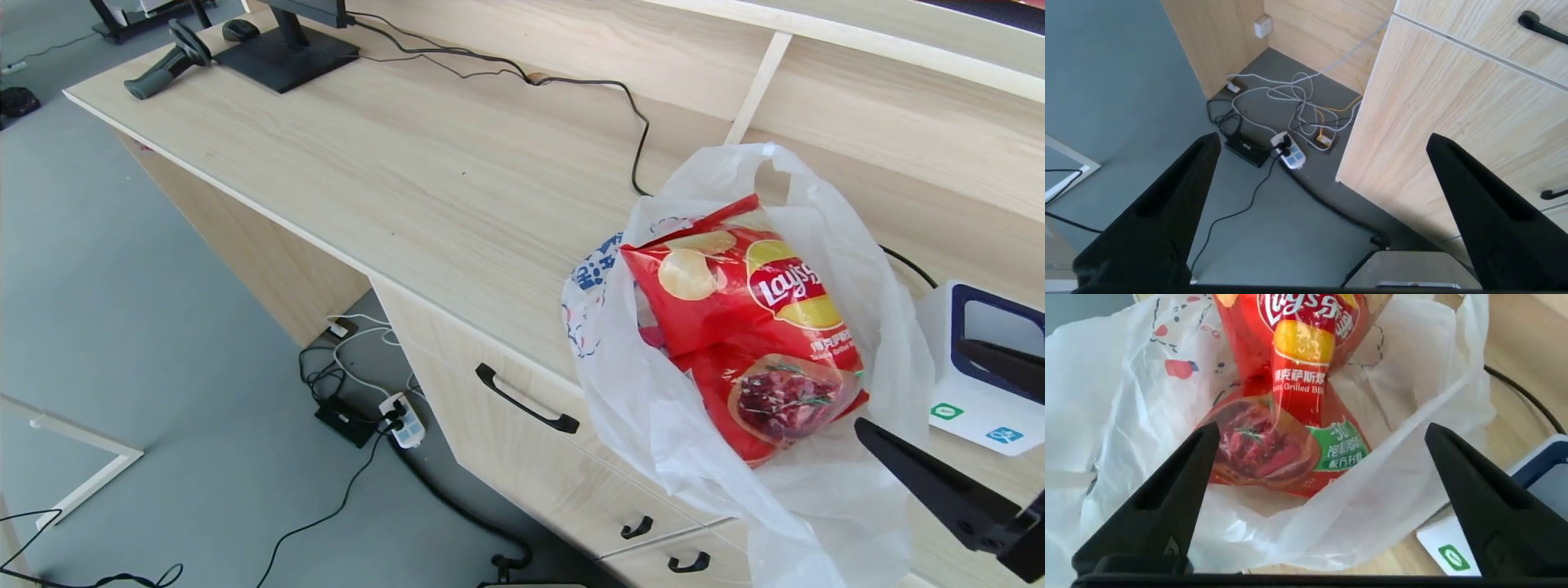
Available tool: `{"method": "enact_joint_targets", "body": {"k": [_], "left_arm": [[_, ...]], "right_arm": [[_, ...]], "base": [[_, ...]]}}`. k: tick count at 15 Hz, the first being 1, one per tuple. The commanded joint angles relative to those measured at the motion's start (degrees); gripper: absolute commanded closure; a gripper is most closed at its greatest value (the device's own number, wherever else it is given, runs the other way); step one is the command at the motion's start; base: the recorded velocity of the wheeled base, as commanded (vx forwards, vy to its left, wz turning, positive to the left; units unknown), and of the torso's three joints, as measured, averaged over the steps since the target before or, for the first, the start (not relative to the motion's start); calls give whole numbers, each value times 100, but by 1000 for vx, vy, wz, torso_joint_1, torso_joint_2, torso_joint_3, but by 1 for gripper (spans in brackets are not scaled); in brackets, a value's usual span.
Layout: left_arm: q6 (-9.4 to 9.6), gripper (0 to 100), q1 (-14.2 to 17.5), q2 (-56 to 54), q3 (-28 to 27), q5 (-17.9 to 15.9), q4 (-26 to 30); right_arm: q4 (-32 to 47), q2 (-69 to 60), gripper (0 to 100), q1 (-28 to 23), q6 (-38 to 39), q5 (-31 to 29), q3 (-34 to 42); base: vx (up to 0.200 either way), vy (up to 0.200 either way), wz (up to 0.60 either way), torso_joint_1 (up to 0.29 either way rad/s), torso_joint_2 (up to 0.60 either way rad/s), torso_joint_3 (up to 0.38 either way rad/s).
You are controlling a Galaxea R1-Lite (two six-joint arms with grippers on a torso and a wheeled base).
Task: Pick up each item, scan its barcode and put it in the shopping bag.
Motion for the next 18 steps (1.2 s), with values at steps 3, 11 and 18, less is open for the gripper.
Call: {"method": "enact_joint_targets", "body": {"k": [3,11,18], "left_arm": [[-1,0,1,7,0,1,-4],[-1,0,1,7,0,1,5],[-1,0,-8,7,0,1,5]], "right_arm": [[721,-1113,0,8,309,139,275],[4324,-4005,0,8,1056,271,952],[4043,-3987,0,113,1381,1800,1488]], "base": [[0,0,0,0,0,0],[0,0,0,0,0,0],[0,0,0,0,0,0]]}}
